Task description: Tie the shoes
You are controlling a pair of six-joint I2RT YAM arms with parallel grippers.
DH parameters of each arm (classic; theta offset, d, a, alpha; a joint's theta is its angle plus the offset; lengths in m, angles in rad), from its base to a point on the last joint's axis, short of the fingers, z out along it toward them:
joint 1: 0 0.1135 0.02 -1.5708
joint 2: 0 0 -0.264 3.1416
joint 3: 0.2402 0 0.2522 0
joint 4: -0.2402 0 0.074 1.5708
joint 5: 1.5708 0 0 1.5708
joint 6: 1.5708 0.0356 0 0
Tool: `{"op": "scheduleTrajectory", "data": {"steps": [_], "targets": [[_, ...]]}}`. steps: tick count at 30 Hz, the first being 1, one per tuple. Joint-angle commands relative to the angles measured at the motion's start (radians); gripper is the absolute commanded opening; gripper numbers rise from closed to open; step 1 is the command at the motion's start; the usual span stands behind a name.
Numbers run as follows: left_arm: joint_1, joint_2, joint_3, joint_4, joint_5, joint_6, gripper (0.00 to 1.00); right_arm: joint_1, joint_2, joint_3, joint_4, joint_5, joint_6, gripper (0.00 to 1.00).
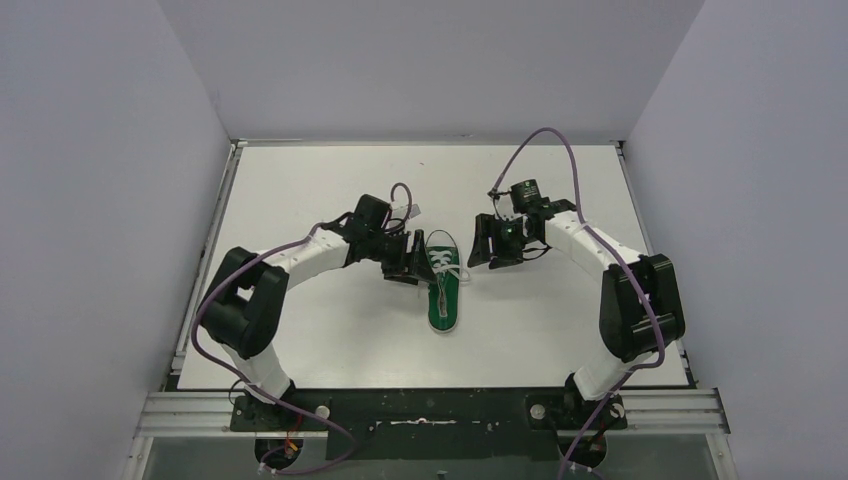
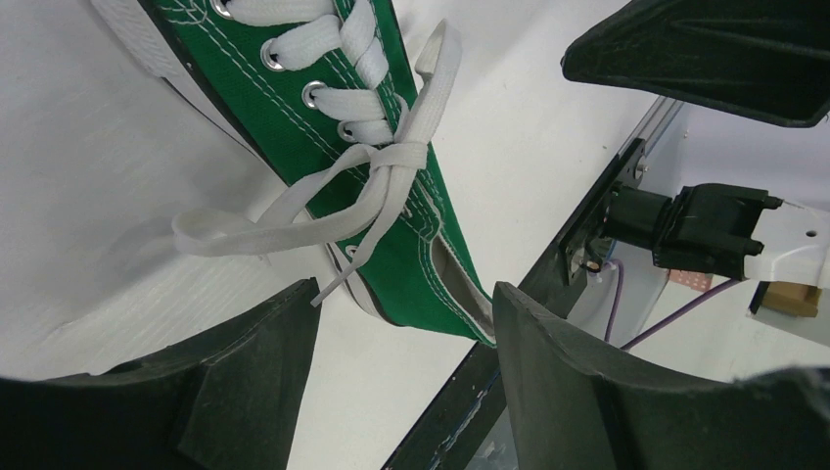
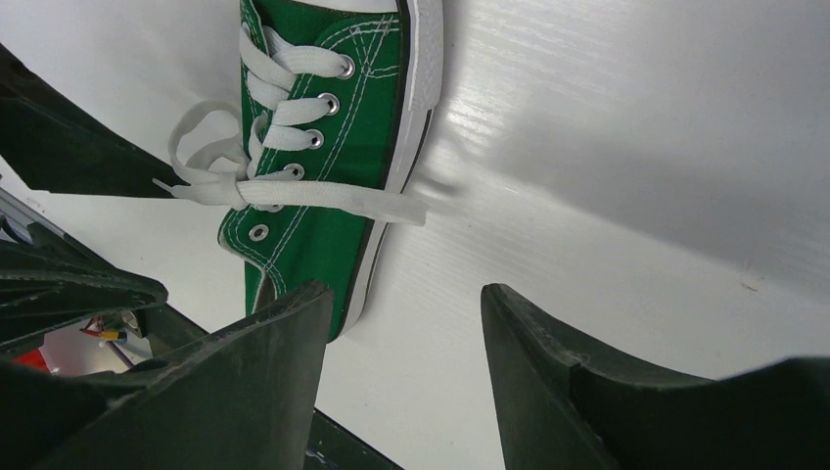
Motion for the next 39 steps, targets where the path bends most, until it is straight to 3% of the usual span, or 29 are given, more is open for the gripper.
{"op": "scheduleTrajectory", "data": {"steps": [1,5,11,16,21,25,39], "targets": [[0.005,0.000,0.063,0.023,0.005,0.017,0.63,0.002,-0.067,0.034,0.021,-0.014,-0.017,0.58],[0.012,0.034,0.092,-0.006,0.029,0.041,0.60,-0.001,-0.066,0.032,0.029,-0.017,-0.020,0.58],[0.006,0.057,0.098,0.002,0.062,0.030,0.33,-0.001,-0.060,0.034,0.035,-0.023,-0.026,0.58],[0.028,0.038,0.070,-0.036,0.060,0.048,0.00,-0.003,-0.023,0.045,0.040,-0.063,-0.017,0.61],[0.055,-0.022,0.004,-0.077,0.033,0.066,0.00,-0.011,0.035,0.034,0.111,-0.158,0.057,0.75],[0.066,-0.054,-0.066,-0.077,0.043,0.066,0.00,-0.009,0.085,0.021,0.208,-0.262,0.122,0.79],[0.082,-0.097,-0.220,-0.018,0.080,0.037,0.00,-0.009,0.197,0.012,0.390,-0.397,0.248,0.71]]}}
